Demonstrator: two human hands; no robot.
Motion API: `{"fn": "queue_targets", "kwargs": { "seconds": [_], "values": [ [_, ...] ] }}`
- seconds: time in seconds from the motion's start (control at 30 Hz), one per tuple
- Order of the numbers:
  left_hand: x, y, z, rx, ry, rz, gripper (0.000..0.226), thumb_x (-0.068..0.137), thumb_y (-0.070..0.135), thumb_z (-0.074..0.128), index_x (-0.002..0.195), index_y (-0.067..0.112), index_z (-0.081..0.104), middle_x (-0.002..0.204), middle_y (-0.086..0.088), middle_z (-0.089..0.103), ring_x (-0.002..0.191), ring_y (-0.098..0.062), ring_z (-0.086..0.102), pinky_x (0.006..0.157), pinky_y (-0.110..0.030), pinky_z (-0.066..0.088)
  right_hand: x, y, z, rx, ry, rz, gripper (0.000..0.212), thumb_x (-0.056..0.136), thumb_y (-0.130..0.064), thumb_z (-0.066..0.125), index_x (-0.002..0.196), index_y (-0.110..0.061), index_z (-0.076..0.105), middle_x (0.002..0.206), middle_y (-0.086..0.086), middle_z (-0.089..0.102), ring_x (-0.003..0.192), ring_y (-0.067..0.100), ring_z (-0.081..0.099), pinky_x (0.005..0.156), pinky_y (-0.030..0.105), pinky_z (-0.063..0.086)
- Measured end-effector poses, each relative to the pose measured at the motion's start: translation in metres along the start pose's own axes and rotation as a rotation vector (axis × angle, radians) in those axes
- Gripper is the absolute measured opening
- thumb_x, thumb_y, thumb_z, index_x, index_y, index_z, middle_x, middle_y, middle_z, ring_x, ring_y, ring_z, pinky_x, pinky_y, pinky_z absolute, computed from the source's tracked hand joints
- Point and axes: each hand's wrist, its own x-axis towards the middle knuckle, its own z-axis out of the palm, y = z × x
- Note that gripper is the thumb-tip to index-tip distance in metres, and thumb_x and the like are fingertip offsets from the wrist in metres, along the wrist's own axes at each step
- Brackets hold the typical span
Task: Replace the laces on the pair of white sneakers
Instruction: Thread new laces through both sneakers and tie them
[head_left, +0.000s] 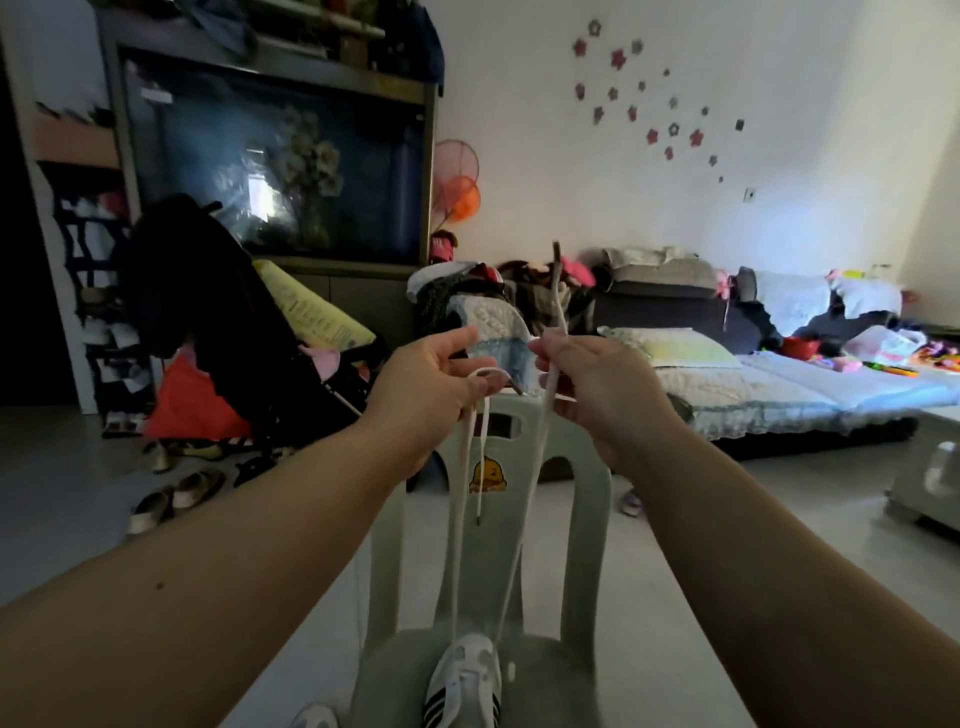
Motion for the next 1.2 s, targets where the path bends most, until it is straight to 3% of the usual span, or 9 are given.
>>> {"fn": "queue_targets", "kwargs": {
  "seconds": [0.13, 0.23, 0.33, 0.5, 0.7, 0.9, 1.0, 1.1, 1.2],
  "values": [
    [0.003, 0.006, 0.001, -0.078, 0.060, 0.016, 0.050, 0.089, -0.001, 0.059, 0.135, 0.015, 0.049, 0.109, 0.001, 0.067, 0.091, -0.007, 0.069, 0.079, -0.023, 0.055, 0.003, -0.012, 0.006, 0.100, -0.025, -0.018, 0.020, 0.096, -0.025, 0.054, 0.086, -0.013, 0.067, 0.079, 0.004, 0.068, 0.077, 0.017, 0.062, 0.083, 0.038, 0.054],
    [0.005, 0.009, 0.001, -0.072, 0.116, 0.036, 0.051, 0.088, 0.001, 0.061, 0.135, 0.016, 0.049, 0.121, -0.003, 0.064, 0.103, -0.012, 0.064, 0.092, -0.033, 0.052, 0.006, -0.015, 0.010, 0.115, -0.031, -0.025, 0.017, 0.096, -0.023, 0.054, 0.093, -0.013, 0.067, 0.076, 0.002, 0.068, 0.072, 0.014, 0.061, 0.076, 0.035, 0.053],
    [0.009, 0.013, 0.001, -0.103, 0.157, 0.036, 0.055, 0.087, 0.000, 0.062, 0.138, 0.016, 0.046, 0.128, -0.004, 0.060, 0.108, -0.013, 0.062, 0.093, -0.032, 0.051, 0.007, -0.013, 0.013, 0.113, -0.065, -0.003, 0.016, 0.097, -0.020, 0.053, 0.104, -0.012, 0.065, 0.077, 0.003, 0.066, 0.065, 0.012, 0.058, 0.063, 0.029, 0.050],
    [0.011, 0.013, 0.002, -0.087, 0.140, 0.048, 0.072, 0.086, 0.000, 0.063, 0.147, 0.021, 0.031, 0.147, -0.011, 0.040, 0.126, -0.020, 0.049, 0.101, -0.040, 0.046, 0.001, -0.004, 0.021, 0.038, -0.075, 0.060, 0.015, 0.094, -0.020, 0.057, 0.097, -0.008, 0.066, 0.081, 0.004, 0.068, 0.065, 0.011, 0.059, 0.057, 0.026, 0.049],
    [0.017, 0.014, 0.001, -0.142, 0.108, 0.077, 0.059, 0.092, -0.004, 0.051, 0.145, 0.017, 0.035, 0.106, -0.002, 0.067, 0.098, -0.014, 0.067, 0.091, -0.039, 0.054, 0.003, 0.005, 0.030, 0.026, -0.067, 0.038, 0.014, 0.092, -0.025, 0.061, 0.100, -0.017, 0.069, 0.082, 0.001, 0.069, 0.067, 0.011, 0.061, 0.063, 0.028, 0.051],
    [0.027, 0.010, -0.001, -0.140, 0.106, 0.069, 0.047, 0.094, 0.001, 0.050, 0.138, 0.019, 0.045, 0.106, -0.002, 0.068, 0.093, -0.013, 0.068, 0.080, -0.030, 0.056, 0.010, 0.010, 0.031, 0.009, -0.074, 0.019, 0.011, 0.093, -0.023, 0.060, 0.095, -0.016, 0.068, 0.081, 0.001, 0.068, 0.065, 0.010, 0.059, 0.060, 0.026, 0.050],
    [0.029, 0.008, -0.003, -0.164, 0.113, 0.041, 0.039, 0.096, 0.004, 0.049, 0.131, 0.021, 0.050, 0.101, 0.004, 0.068, 0.080, -0.008, 0.068, 0.067, -0.023, 0.054, 0.013, 0.039, 0.033, -0.182, -0.044, 0.028, 0.016, 0.091, -0.024, 0.061, 0.090, -0.009, 0.067, 0.074, 0.004, 0.062, 0.057, 0.011, 0.050, 0.053, 0.027, 0.042],
    [0.031, 0.002, -0.009, -0.153, 0.160, 0.016, 0.031, 0.098, 0.005, 0.045, 0.121, 0.024, 0.053, 0.093, 0.005, 0.066, 0.057, -0.004, 0.052, 0.050, -0.017, 0.043, -0.002, 0.105, 0.044, -0.397, -0.156, 0.204, 0.022, 0.091, -0.028, 0.061, 0.088, -0.007, 0.068, 0.072, 0.006, 0.060, 0.059, 0.013, 0.050, 0.055, 0.026, 0.040],
    [0.032, -0.030, -0.021, 0.057, 0.112, -0.070, 0.026, 0.098, 0.005, 0.043, 0.107, 0.026, 0.056, 0.089, 0.001, 0.062, 0.049, -0.006, 0.036, 0.045, -0.022, 0.029, -0.031, 0.181, 0.058, -0.420, -0.238, 0.479, 0.020, 0.091, -0.029, 0.060, 0.078, -0.014, 0.064, 0.072, 0.003, 0.060, 0.060, 0.012, 0.053, 0.053, 0.023, 0.041]
  ]
}}
